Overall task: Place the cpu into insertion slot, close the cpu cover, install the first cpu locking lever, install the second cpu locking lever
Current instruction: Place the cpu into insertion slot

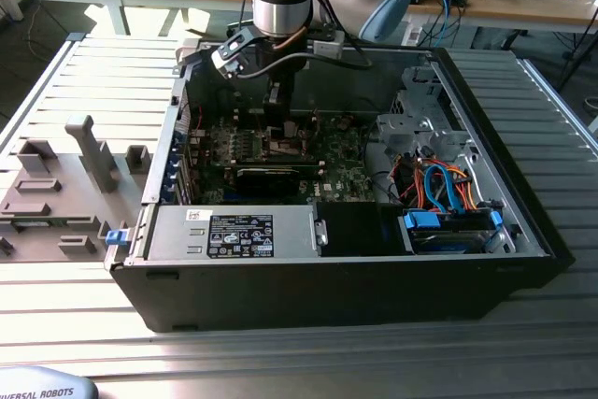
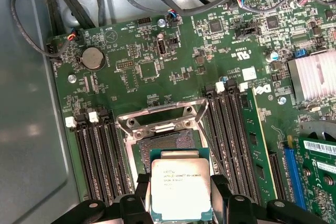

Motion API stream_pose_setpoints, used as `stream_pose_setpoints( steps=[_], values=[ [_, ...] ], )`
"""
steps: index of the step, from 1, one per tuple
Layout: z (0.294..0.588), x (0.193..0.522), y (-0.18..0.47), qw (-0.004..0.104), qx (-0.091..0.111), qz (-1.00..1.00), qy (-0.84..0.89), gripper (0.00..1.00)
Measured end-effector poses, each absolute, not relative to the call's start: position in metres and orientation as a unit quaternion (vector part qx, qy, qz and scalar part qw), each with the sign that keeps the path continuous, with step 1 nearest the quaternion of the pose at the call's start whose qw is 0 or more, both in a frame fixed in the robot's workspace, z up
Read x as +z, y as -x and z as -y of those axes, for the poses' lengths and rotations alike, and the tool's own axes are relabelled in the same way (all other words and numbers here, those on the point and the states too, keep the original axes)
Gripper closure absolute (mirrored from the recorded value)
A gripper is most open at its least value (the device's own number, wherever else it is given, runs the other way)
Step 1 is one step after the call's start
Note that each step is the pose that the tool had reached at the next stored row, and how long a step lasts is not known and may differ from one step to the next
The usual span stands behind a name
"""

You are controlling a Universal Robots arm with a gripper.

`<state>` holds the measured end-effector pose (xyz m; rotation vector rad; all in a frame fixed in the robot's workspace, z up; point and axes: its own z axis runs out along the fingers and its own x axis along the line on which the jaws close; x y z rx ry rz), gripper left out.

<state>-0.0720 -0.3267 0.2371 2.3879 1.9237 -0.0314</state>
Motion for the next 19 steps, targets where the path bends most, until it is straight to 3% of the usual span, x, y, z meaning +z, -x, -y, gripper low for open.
stream_pose_setpoints(
  steps=[19],
  values=[
    [0.3267, 0.2366, 0.072, 0.037, -0.011, -0.62, -0.784, 0.46]
  ],
)
